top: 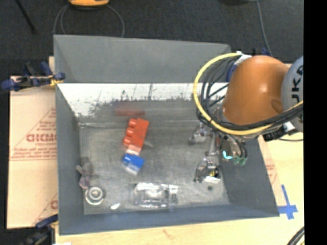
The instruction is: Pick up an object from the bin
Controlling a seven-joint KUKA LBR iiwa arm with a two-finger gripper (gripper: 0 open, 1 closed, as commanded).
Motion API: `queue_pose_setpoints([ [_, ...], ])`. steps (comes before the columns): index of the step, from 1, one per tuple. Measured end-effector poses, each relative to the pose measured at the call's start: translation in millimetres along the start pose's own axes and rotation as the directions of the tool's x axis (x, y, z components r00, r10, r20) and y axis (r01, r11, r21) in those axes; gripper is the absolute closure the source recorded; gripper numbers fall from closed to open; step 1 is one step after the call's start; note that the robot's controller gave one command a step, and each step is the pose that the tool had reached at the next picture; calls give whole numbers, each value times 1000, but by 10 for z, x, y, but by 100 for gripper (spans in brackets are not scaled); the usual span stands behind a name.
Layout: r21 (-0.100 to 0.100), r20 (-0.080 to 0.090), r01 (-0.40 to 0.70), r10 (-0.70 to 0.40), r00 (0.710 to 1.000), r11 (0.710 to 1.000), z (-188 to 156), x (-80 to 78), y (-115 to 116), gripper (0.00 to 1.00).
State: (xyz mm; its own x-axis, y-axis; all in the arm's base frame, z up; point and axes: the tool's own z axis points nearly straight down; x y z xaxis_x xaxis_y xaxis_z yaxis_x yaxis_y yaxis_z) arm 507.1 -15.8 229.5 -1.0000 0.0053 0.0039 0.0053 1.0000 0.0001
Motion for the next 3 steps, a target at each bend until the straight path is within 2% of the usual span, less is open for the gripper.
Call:
queue_pose_setpoints([
  [1, 4, 11, 42, -42, 999, 999, 1192, 55, 245, 0],
  [2, -3, 14, 69, -69, 998, 998, 1244, 64, 353, 0],
  [3, 2, 2, 170, -170, 985, 985, 1087, 330, 648, 0],
])
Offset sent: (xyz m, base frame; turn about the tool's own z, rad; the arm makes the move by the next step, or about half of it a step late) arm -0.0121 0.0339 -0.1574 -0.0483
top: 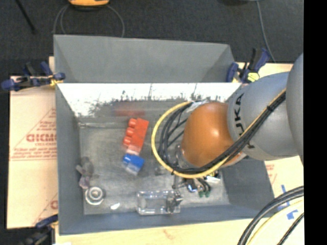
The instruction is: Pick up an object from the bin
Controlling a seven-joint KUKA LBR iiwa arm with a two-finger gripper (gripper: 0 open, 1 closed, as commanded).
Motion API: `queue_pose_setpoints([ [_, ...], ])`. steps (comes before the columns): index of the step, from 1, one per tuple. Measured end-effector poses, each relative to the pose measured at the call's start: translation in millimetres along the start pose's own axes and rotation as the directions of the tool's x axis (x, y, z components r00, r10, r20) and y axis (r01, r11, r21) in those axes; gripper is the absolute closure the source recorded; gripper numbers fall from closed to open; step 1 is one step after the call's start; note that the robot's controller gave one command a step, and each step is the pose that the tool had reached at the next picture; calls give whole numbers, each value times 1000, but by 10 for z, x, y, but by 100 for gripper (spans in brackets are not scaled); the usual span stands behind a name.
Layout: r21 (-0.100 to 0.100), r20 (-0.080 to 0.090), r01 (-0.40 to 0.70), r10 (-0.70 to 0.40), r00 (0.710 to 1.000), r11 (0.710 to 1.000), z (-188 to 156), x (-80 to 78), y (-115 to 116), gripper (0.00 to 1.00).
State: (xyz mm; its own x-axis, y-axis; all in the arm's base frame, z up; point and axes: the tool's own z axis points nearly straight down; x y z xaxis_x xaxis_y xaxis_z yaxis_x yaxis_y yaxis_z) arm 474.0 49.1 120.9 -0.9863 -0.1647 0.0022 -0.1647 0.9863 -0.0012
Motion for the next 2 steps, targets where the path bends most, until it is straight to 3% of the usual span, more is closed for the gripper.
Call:
queue_pose_setpoints([
  [1, 4, 25, 110, -110, 994, 994, 408, -52, 13, 0],
  [2, 4, 22, 110, -110, 994, 994, 419, -36, 15, 100],
])
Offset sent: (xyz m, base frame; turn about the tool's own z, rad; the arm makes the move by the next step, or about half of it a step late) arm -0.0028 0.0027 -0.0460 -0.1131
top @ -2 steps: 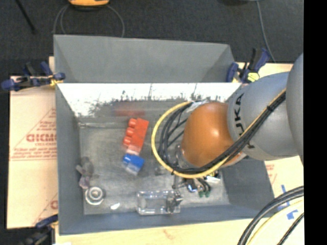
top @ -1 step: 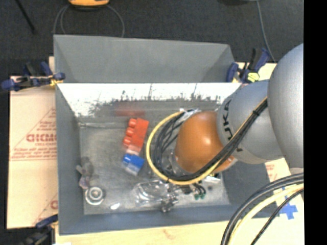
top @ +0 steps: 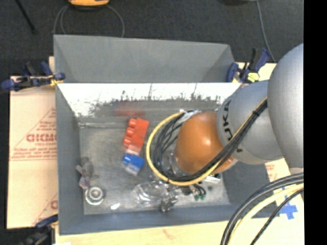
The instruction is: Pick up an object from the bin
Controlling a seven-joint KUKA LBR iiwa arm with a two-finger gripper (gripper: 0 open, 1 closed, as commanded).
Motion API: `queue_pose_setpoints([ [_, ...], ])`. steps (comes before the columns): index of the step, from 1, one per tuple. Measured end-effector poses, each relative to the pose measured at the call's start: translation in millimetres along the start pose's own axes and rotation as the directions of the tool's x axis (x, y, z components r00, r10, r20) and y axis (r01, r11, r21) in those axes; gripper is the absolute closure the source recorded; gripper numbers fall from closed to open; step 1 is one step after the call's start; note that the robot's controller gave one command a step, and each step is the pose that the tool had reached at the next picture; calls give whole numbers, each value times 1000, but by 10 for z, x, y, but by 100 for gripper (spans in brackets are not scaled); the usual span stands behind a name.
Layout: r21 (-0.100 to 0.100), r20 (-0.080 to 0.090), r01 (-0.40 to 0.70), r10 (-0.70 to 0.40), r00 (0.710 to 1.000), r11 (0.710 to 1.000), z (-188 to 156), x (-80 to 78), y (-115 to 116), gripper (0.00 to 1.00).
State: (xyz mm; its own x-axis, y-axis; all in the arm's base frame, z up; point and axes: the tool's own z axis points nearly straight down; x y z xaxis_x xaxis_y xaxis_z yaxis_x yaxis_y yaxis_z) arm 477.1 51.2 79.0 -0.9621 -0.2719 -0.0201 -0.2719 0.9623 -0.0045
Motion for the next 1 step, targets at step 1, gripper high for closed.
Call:
queue_pose_setpoints([
  [1, -11, -9, 581, -581, 814, 814, -1786, -167, 68, 100],
])
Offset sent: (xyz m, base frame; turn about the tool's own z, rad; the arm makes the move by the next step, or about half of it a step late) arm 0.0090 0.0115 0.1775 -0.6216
